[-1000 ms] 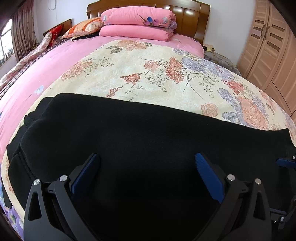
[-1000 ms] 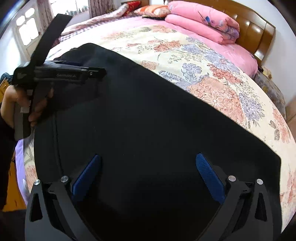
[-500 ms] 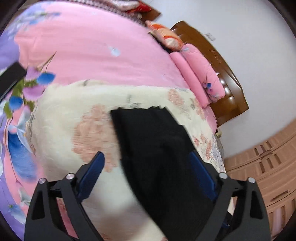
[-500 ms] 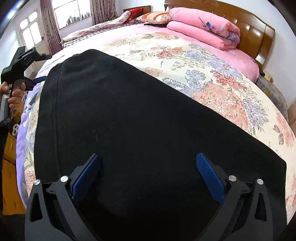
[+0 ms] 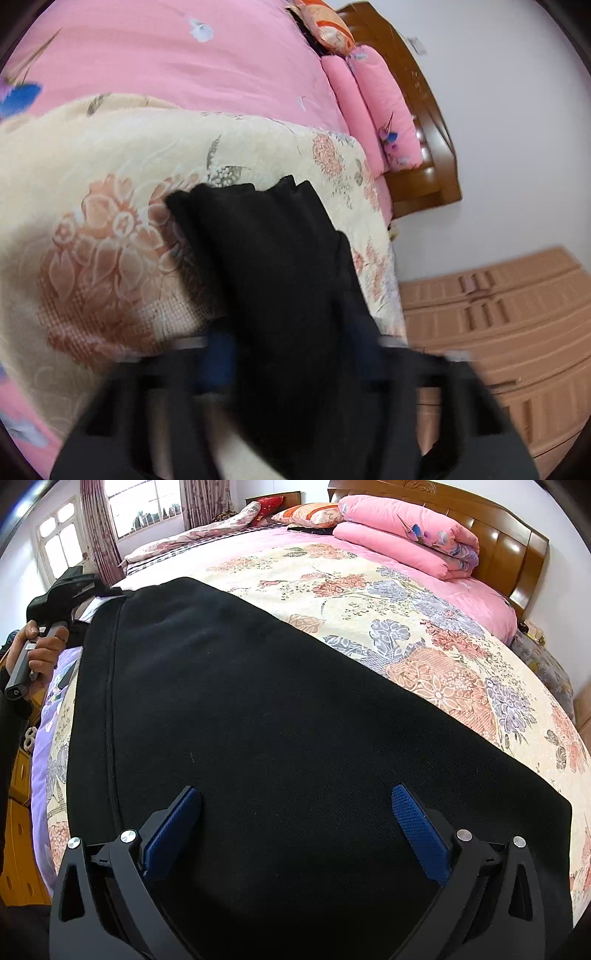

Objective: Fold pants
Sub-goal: 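Grasp the sweatpants corner with the left gripper and lift it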

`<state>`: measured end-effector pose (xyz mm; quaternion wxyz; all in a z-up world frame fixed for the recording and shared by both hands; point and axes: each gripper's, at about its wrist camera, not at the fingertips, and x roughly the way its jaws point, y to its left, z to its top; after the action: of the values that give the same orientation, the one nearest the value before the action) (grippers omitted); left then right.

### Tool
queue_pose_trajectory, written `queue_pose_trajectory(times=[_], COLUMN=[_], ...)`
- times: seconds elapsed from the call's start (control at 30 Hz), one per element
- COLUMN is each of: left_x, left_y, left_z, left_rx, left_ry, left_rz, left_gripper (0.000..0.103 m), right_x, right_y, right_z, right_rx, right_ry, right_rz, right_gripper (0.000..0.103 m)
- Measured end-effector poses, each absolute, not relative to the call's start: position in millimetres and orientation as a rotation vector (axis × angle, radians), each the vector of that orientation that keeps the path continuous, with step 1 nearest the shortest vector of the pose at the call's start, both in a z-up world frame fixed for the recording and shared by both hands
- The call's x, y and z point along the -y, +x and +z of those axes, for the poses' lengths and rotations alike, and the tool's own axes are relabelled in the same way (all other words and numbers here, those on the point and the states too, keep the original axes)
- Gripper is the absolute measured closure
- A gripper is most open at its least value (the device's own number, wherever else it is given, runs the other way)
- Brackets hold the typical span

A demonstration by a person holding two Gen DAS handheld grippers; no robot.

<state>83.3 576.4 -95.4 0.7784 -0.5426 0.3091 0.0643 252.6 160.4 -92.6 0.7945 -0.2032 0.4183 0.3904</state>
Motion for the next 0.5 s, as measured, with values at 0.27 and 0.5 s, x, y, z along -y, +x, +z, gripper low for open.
queue_pose_trajectory(times=[0.27,0.5], left_x=[-587,-583], left_y=[89,106], left_z=[-120,-112], left_rx=[-0.604,-0.606], left_ry=[-1.193,-1.053], left_rz=[0.148,0.236], left_gripper=[0.044,0.073], right_x=[-161,-171], right_y=[253,255], right_z=[-93,-80], right_rx=[-0.899,-0.938], right_ry=[-0.437,-0.402], right_rz=[0.839,0.862], right_gripper=[0.004,0.004])
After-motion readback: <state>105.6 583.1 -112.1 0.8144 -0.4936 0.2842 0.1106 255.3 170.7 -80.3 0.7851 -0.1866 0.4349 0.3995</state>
